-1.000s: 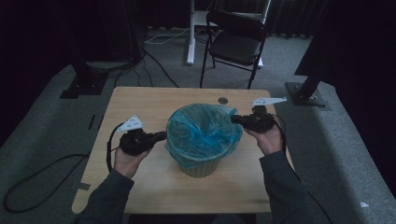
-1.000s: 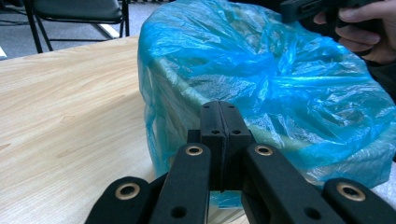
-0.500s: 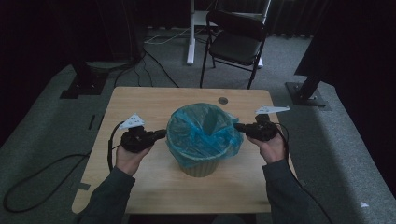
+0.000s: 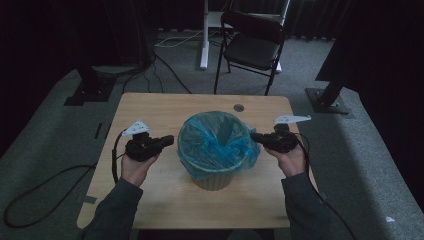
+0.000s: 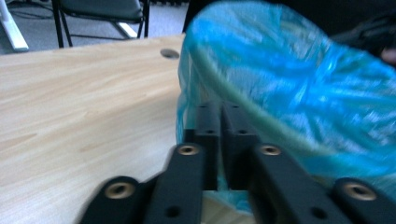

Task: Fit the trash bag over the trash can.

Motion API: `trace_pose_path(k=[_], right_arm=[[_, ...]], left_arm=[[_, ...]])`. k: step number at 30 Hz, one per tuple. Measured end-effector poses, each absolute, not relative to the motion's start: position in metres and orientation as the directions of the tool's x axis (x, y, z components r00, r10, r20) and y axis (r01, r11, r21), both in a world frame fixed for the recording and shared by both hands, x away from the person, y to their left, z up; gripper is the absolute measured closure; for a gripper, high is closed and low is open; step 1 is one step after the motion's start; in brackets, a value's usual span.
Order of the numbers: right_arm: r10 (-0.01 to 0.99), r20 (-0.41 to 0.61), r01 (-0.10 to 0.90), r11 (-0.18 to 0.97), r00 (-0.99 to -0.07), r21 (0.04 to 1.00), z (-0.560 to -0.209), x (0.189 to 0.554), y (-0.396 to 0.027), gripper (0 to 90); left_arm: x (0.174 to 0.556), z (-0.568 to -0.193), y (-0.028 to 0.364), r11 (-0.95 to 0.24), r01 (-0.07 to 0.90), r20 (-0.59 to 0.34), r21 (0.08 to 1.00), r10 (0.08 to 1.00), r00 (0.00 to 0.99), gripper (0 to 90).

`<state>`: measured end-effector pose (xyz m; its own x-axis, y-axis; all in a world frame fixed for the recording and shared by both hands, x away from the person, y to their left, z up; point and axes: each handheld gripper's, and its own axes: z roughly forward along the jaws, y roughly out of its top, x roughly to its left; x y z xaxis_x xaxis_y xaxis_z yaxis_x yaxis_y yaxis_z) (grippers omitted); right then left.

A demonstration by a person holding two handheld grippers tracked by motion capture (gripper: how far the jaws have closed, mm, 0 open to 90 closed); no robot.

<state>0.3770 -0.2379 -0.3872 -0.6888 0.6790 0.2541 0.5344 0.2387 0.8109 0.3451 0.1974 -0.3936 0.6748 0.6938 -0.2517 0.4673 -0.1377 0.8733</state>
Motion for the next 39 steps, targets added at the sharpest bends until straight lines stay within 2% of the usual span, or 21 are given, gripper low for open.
trace_pose_path(k=[6,10,14,20,25,39], right_arm=[[0.682,0.25,0.528,0.233,-0.687,0.816,-0.386,0.377,-0.237,87.4],[0.679,0.247,0.523,0.234,-0.691,0.82,-0.385,0.376,-0.237,87.3],[0.675,0.246,0.519,0.234,-0.695,0.822,-0.383,0.374,-0.238,86.8],[0.674,0.242,0.513,0.235,-0.698,0.825,-0.382,0.372,-0.239,86.7],[0.671,0.239,0.509,0.238,-0.702,0.827,-0.381,0.37,-0.239,86.9],[0.66,0.243,0.516,0.255,-0.711,0.818,-0.387,0.363,-0.241,89.8]], left_arm=[[0.344,-0.381,0.186,-0.135,0.428,-0.241,0.894,0.66,0.711,62.0],[0.345,-0.38,0.175,-0.169,0.423,-0.221,0.89,0.653,0.725,58.4],[0.345,-0.381,0.175,-0.163,0.43,-0.216,0.888,0.676,0.704,67.6],[0.342,-0.382,0.18,-0.157,0.431,-0.217,0.889,0.684,0.697,89.2],[0.341,-0.384,0.185,-0.169,0.428,-0.2,0.888,0.697,0.689,89.8],[0.346,-0.4,0.199,-0.147,0.489,-0.232,0.86,0.74,0.632,89.8]])
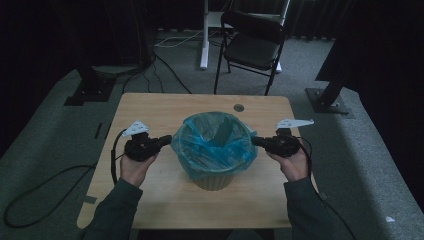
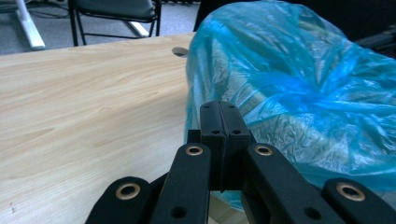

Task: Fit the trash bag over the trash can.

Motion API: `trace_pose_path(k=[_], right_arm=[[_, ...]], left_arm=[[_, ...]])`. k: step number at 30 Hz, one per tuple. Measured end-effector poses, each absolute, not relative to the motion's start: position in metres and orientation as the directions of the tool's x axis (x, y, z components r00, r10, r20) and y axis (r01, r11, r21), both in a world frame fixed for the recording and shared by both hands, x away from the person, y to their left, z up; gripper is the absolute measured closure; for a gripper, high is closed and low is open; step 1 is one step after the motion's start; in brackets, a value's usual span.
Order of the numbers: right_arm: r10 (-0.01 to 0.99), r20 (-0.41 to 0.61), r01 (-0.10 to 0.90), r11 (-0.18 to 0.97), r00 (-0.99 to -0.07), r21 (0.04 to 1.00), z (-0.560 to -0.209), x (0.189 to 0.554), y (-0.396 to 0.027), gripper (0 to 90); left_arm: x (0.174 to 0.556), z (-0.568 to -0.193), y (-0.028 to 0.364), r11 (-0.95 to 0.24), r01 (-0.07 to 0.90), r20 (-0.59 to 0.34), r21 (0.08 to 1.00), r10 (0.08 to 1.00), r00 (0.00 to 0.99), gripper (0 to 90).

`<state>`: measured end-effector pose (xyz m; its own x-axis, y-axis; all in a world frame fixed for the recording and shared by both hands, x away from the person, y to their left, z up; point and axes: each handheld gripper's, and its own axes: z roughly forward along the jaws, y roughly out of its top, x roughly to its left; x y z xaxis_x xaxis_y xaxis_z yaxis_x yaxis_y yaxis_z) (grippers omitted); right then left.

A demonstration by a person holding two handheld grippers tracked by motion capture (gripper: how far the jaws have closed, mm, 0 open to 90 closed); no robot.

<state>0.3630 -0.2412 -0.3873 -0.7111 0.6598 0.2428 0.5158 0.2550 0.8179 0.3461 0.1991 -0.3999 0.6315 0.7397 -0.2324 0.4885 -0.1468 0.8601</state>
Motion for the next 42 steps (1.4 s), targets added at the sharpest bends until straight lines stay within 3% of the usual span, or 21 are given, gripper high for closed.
trace_pose_path(k=[8,13,19,30,42], right_arm=[[0.658,0.255,0.531,0.259,-0.708,0.807,-0.393,0.363,-0.242,89.8],[0.661,0.252,0.528,0.256,-0.707,0.81,-0.393,0.363,-0.242,89.5],[0.656,0.246,0.54,0.291,-0.714,0.79,-0.398,0.364,-0.24,89.3],[0.668,0.246,0.541,0.276,-0.702,0.794,-0.401,0.365,-0.242,76.1],[0.654,0.244,0.529,0.28,-0.716,0.801,-0.404,0.364,-0.241,71.2]], left_arm=[[0.349,-0.4,0.2,-0.14,0.497,-0.243,0.857,0.739,0.628,89.5],[0.346,-0.39,0.201,-0.125,0.46,-0.231,0.879,0.731,0.642,78.7],[0.344,-0.381,0.198,-0.129,0.424,-0.211,0.896,0.718,0.663,73.5],[0.347,-0.368,0.182,-0.174,0.383,-0.178,0.907,0.667,0.724,65.8],[0.354,-0.358,0.161,-0.259,0.366,-0.141,0.894,0.613,0.778,62.4]])
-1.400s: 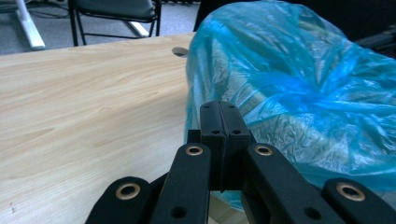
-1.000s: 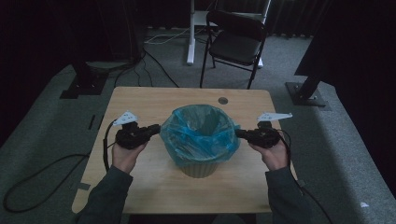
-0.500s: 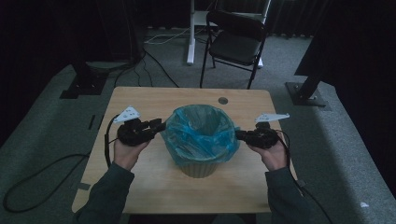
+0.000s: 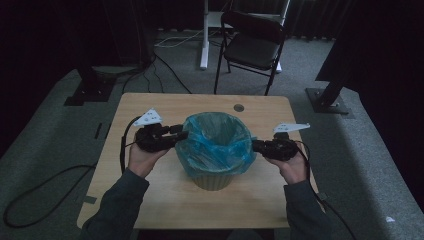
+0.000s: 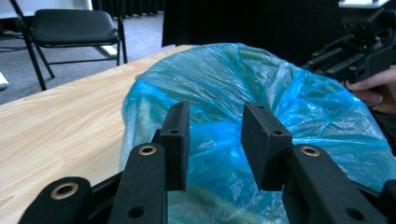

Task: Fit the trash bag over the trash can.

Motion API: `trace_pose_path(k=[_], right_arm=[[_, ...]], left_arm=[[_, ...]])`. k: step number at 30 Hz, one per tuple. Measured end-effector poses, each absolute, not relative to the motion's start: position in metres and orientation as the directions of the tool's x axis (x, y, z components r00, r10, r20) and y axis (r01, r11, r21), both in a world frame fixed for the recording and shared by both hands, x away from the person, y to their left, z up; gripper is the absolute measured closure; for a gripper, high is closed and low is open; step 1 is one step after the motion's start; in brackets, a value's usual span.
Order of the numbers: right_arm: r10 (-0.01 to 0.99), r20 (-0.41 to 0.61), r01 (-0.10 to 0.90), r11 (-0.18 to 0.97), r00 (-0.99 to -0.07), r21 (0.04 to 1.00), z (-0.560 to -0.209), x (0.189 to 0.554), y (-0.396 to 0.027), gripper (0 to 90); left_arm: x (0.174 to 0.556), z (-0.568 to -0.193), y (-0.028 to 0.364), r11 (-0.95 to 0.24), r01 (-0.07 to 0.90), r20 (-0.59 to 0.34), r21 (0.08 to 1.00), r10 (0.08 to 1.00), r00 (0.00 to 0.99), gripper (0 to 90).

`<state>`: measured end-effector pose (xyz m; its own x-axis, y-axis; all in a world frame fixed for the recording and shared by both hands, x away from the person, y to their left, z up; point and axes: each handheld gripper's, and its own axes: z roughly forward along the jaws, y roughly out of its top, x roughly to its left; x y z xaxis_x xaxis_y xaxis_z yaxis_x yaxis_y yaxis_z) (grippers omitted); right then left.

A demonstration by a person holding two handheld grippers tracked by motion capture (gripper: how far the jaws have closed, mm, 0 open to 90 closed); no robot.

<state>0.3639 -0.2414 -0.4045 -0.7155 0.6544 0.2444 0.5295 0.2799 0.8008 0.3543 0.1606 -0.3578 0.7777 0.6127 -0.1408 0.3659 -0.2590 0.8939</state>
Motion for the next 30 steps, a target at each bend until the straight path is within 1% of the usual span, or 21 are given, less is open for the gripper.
trace_pose_path(k=[13,25,30], right_arm=[[0.644,0.241,0.526,0.294,-0.726,0.798,-0.407,0.364,-0.24,68.9],[0.64,0.244,0.526,0.294,-0.729,0.798,-0.408,0.365,-0.24,68.5],[0.638,0.245,0.524,0.293,-0.73,0.799,-0.408,0.365,-0.24,68.4]], left_arm=[[0.363,-0.347,0.144,-0.349,0.334,-0.084,0.876,0.57,0.817,61.3],[0.375,-0.337,0.128,-0.438,0.314,-0.058,0.842,0.506,0.86,61.8],[0.377,-0.333,0.117,-0.484,0.293,-0.027,0.825,0.483,0.875,61.8]])
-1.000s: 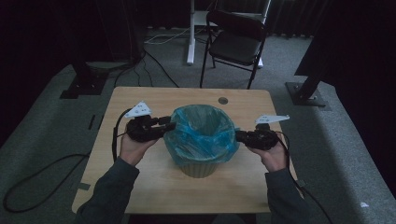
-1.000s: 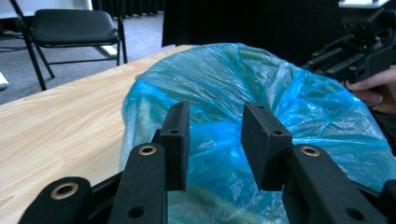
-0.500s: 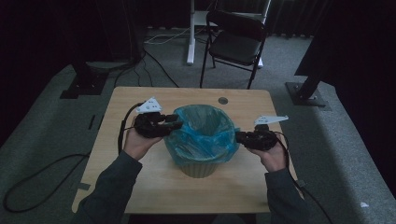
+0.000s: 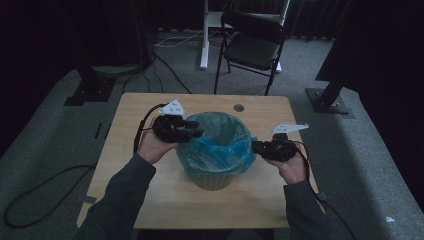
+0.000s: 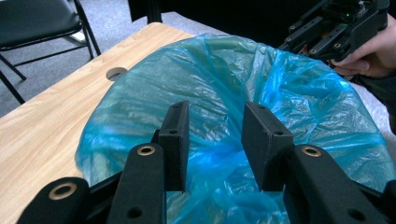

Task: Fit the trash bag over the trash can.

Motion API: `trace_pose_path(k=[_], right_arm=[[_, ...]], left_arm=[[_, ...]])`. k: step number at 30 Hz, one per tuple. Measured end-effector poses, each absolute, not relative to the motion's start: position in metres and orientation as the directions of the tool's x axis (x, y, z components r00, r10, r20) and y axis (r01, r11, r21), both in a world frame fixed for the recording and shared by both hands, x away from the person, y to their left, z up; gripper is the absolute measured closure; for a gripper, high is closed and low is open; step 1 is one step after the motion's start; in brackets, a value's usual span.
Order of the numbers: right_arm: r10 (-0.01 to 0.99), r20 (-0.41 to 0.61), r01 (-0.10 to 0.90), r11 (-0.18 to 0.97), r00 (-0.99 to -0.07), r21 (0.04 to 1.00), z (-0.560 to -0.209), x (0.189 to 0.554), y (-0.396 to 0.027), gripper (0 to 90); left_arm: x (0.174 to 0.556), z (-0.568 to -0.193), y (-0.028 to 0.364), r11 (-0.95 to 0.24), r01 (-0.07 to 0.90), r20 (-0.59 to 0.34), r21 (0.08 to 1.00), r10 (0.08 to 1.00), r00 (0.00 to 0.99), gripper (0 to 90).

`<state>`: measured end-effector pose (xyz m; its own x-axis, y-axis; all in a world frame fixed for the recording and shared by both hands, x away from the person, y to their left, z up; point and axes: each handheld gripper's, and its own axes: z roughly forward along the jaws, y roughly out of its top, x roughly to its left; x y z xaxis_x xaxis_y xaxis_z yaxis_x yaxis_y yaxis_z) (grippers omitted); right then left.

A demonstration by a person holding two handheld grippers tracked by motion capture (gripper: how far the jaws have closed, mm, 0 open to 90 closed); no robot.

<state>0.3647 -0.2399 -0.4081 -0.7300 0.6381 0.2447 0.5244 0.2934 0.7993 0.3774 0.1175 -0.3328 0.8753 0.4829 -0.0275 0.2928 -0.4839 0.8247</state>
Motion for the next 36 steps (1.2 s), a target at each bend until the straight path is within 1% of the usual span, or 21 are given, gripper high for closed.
trace_pose_path(k=[9,14,25,34,36], right_arm=[[0.634,0.252,0.527,0.29,-0.731,0.799,-0.41,0.365,-0.241,67.6],[0.635,0.255,0.532,0.293,-0.73,0.795,-0.411,0.365,-0.241,67.7],[0.631,0.256,0.53,0.293,-0.733,0.796,-0.411,0.365,-0.24,67.1],[0.629,0.256,0.529,0.292,-0.734,0.796,-0.411,0.364,-0.241,67.1],[0.629,0.257,0.53,0.292,-0.733,0.796,-0.411,0.365,-0.241,66.9]], left_arm=[[0.382,-0.331,0.099,-0.564,0.26,0.018,0.784,0.439,0.898,61.6],[0.383,-0.33,0.092,-0.585,0.238,0.038,0.776,0.419,0.907,62.6],[0.387,-0.332,0.069,-0.674,0.198,0.088,0.711,0.365,0.927,64.2],[0.39,-0.332,0.056,-0.71,0.185,0.102,0.68,0.341,0.935,65.1],[0.393,-0.333,0.051,-0.731,0.189,0.101,0.656,0.333,0.937,65.1]])
